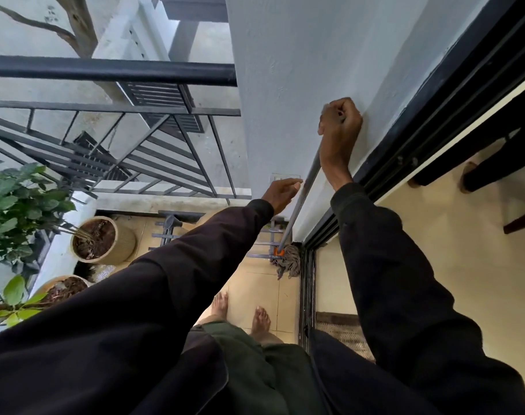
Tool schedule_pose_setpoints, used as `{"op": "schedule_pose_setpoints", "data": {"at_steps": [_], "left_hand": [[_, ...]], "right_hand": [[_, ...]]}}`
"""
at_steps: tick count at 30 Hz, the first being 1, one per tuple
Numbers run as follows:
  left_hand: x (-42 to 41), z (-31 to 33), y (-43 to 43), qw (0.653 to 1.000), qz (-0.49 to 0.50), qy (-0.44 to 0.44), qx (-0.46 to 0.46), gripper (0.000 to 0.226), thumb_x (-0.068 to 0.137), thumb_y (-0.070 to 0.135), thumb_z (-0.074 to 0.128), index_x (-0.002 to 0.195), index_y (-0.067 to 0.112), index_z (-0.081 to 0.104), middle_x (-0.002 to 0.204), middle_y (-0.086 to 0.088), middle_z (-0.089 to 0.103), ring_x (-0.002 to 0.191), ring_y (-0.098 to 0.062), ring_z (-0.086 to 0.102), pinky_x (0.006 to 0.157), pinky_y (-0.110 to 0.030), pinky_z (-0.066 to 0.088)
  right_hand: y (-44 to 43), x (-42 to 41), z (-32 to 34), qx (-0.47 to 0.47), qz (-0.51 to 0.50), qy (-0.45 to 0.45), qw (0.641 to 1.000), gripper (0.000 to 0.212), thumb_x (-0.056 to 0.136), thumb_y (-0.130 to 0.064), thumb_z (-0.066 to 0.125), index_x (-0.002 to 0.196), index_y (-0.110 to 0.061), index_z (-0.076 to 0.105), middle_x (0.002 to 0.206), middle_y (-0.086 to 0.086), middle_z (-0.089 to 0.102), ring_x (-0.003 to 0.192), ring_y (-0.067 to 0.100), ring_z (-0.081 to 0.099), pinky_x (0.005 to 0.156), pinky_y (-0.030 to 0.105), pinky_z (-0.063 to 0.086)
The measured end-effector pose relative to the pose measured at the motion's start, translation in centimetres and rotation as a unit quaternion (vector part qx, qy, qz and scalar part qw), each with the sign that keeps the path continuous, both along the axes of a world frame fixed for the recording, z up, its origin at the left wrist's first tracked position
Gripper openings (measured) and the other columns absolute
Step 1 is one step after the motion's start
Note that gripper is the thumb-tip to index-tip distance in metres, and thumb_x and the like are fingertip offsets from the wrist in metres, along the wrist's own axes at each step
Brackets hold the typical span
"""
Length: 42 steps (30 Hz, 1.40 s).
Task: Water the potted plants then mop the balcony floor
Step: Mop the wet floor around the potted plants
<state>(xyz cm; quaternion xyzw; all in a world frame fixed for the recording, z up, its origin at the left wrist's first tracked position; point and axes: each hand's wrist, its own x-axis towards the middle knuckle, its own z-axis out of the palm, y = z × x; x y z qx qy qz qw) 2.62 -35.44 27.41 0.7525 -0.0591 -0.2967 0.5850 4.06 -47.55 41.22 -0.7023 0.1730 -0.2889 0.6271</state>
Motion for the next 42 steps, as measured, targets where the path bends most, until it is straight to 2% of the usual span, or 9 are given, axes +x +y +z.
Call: {"op": "schedule_pose_setpoints", "data": {"at_steps": [4,7,10,15,20,27,33,39,42], "left_hand": [[1.8,0.2,0.8,0.999,0.019,0.028,-0.02,0.023,0.105,0.02,0.056,0.123,0.01,0.065,0.112,-0.012,0.06,0.106,-0.023,0.054,0.089,-0.036,0.045],[3.2,0.4,1.1,0.997,0.035,0.051,-0.041,0.014,0.104,0.014,0.057,0.115,0.011,0.064,0.112,-0.015,0.062,0.105,-0.025,0.056,0.087,-0.035,0.046],[4.9,0.6,1.2,0.996,0.03,0.062,-0.049,0.014,0.105,0.014,0.054,0.114,0.008,0.063,0.11,-0.016,0.064,0.103,-0.025,0.056,0.081,-0.03,0.047],[8.1,1.1,1.1,0.996,-0.005,0.075,-0.051,0.015,0.105,0.007,0.049,0.113,0.005,0.062,0.107,-0.019,0.064,0.1,-0.028,0.056,0.086,-0.037,0.042],[10.7,1.5,1.4,0.995,-0.028,0.08,-0.053,0.015,0.105,0.003,0.049,0.112,0.003,0.062,0.104,-0.019,0.065,0.095,-0.028,0.055,0.079,-0.035,0.042],[12.3,1.2,2.3,0.992,-0.079,0.086,-0.04,0.028,0.1,-0.011,0.04,0.111,0.004,0.062,0.094,-0.01,0.068,0.086,-0.024,0.06,0.077,-0.031,0.045],[13.2,1.5,3.8,0.991,-0.106,0.073,-0.038,0.03,0.101,-0.01,0.04,0.117,0.003,0.062,0.103,-0.016,0.067,0.087,-0.025,0.06,0.076,-0.031,0.049],[13.5,1.7,5.3,0.99,-0.132,0.037,-0.015,0.032,0.103,-0.008,0.039,0.126,-0.001,0.06,0.109,-0.017,0.067,0.091,-0.025,0.063,0.074,-0.028,0.051],[13.6,2.2,5.6,0.991,-0.135,0.019,-0.005,0.032,0.103,-0.006,0.04,0.126,0.002,0.061,0.113,-0.019,0.069,0.096,-0.027,0.062,0.078,-0.033,0.052]], "right_hand": [[0.2,2.0,-0.7,-0.058,-0.032,0.038,0.997,0.023,0.108,-0.027,0.055,0.114,-0.005,0.055,0.095,0.001,0.062,0.083,0.02,0.063,0.079,0.043,0.059],[-0.2,3.7,-1.4,-0.112,-0.041,0.101,0.988,0.031,0.11,-0.015,0.052,0.131,0.008,0.049,0.119,0.015,0.06,0.103,0.024,0.06,0.08,0.017,0.048],[-0.1,5.1,-2.4,-0.111,-0.033,0.214,0.97,0.04,0.113,-0.024,0.047,0.135,0.01,0.046,0.133,0.027,0.062,0.118,0.035,0.066,0.078,0.021,0.04],[-0.9,7.3,-1.9,-0.166,-0.036,0.299,0.939,0.041,0.115,-0.029,0.043,0.124,0.006,0.062,0.124,0.024,0.07,0.117,0.037,0.068,0.09,0.035,0.052],[-1.3,8.7,-1.4,-0.217,-0.016,0.358,0.908,0.027,0.108,-0.009,0.051,0.127,0.004,0.065,0.131,0.023,0.07,0.121,0.04,0.067,0.1,0.048,0.057],[-0.6,8.4,-1.6,-0.231,-0.066,0.373,0.896,0.039,0.113,-0.026,0.047,0.113,0.007,0.068,0.113,0.025,0.075,0.109,0.04,0.072,0.087,0.039,0.055],[0.2,7.7,-1.5,-0.25,-0.085,0.383,0.885,0.036,0.112,-0.027,0.052,0.115,0.005,0.068,0.116,0.023,0.074,0.112,0.038,0.071,0.098,0.044,0.055],[1.3,6.4,-1.3,-0.195,-0.106,0.367,0.903,0.028,0.109,-0.021,0.059,0.118,0.004,0.068,0.116,0.023,0.074,0.113,0.038,0.071,0.084,0.035,0.051],[1.6,5.7,-1.3,-0.174,-0.101,0.37,0.907,0.032,0.108,-0.025,0.061,0.122,0.004,0.066,0.119,0.023,0.074,0.118,0.039,0.069,0.097,0.044,0.055]]}}
